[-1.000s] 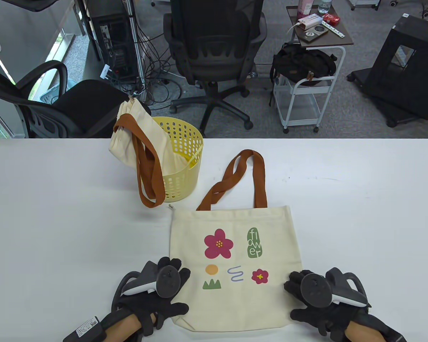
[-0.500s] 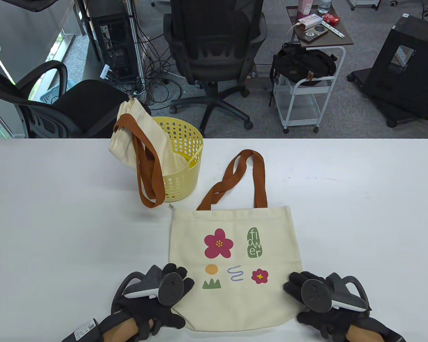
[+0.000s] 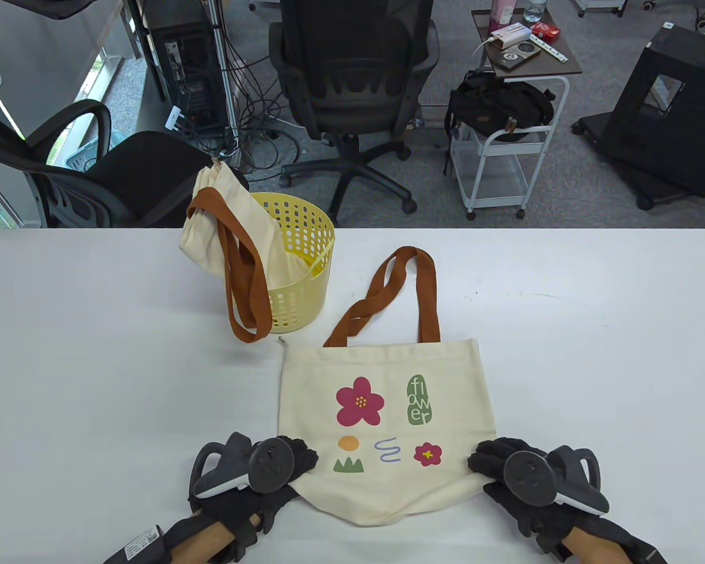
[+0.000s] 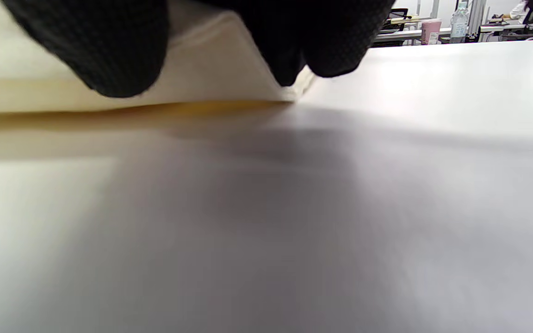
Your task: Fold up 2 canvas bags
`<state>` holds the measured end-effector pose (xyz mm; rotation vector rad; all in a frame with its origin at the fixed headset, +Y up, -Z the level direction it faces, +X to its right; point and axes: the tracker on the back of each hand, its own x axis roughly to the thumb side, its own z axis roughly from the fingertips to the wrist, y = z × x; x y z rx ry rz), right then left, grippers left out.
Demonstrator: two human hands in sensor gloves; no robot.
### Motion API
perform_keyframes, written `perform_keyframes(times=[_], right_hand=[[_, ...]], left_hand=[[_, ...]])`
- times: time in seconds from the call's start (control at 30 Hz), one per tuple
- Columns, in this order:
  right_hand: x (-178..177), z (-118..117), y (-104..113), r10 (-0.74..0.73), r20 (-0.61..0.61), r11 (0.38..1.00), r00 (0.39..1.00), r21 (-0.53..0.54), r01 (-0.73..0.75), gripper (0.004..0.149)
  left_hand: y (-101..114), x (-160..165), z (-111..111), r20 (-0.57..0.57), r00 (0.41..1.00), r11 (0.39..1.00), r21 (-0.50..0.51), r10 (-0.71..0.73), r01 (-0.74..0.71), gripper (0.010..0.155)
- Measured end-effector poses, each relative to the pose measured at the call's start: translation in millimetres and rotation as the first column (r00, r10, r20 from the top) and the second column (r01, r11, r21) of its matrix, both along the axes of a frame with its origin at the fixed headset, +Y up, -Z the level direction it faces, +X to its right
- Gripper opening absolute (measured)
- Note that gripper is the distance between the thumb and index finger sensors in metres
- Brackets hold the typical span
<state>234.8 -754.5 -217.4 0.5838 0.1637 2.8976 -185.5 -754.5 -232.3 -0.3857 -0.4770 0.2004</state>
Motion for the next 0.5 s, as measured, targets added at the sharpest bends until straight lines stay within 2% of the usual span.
perform_keyframes(times=[0.17, 0.3, 0.43, 0.5], right_hand=[[6, -16, 32, -0.16, 0.035, 0.986, 0.986, -0.035, 0.161, 0.048], [7, -35, 49, -0.264, 0.06, 0.961, 0.963, -0.065, 0.268, 0.048], [7, -57, 56, -0.343, 0.111, 0.929, 0.933, -0.107, 0.354, 0.05], [6, -68, 55, -0.35, 0.15, 0.923, 0.925, -0.115, 0.368, 0.05]], left_hand=[[17, -17, -18, -0.099, 0.977, 0.974, -0.105, 0.189, -0.199, 0.055], [27, -27, -37, -0.18, 0.954, 0.954, -0.137, 0.24, -0.266, 0.054], [31, -35, -57, -0.265, 0.919, 0.925, -0.164, 0.292, -0.341, 0.056], [29, -37, -66, -0.293, 0.918, 0.924, -0.194, 0.267, -0.331, 0.057]])
